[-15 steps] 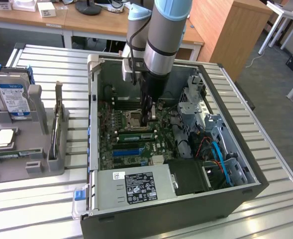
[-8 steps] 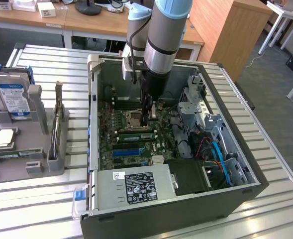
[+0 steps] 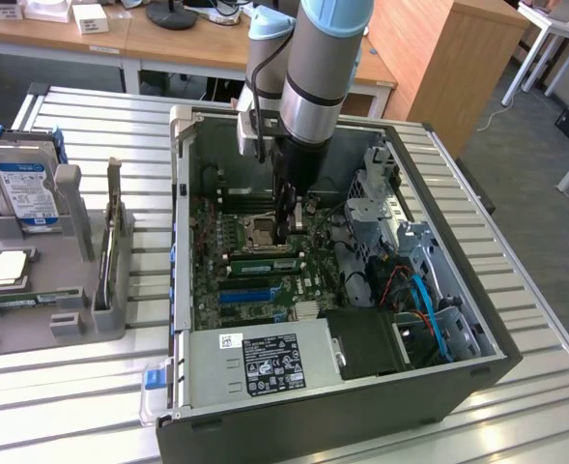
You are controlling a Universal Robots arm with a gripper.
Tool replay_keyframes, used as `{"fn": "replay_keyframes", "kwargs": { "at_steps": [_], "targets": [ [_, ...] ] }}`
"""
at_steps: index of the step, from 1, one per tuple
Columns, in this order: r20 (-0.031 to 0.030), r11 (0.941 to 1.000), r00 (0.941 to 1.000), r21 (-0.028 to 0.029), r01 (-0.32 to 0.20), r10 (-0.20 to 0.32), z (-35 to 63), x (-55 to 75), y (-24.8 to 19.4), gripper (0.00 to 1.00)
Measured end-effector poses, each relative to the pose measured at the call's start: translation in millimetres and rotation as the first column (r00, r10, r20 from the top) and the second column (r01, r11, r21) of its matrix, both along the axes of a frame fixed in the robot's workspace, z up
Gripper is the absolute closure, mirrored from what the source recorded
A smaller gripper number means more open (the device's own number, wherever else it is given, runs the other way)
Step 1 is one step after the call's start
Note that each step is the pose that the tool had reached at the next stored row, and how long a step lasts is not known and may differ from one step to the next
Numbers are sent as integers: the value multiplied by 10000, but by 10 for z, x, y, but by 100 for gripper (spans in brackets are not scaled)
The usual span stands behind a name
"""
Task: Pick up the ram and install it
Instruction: 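Press down the ram until it locks into place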
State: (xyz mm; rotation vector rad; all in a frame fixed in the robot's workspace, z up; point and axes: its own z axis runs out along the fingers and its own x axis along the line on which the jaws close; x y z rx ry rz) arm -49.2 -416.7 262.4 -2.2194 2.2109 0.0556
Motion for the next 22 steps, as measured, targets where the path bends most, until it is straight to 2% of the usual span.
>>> {"fn": "replay_keyframes", "kwargs": {
  "at_steps": [6, 12, 17, 22],
  "targets": [
    [-1, 9999, 9999, 0, 108, -108, 0, -6, 0, 89],
    [0, 9963, 9963, 0, 859, -859, -1, -16, 0, 89],
    [0, 9856, 9856, 0, 1690, -1690, -2, -16, 0, 89],
    [-1, 9668, 9668, 0, 2555, -2555, -3, -16, 0, 89]
  ]
}}
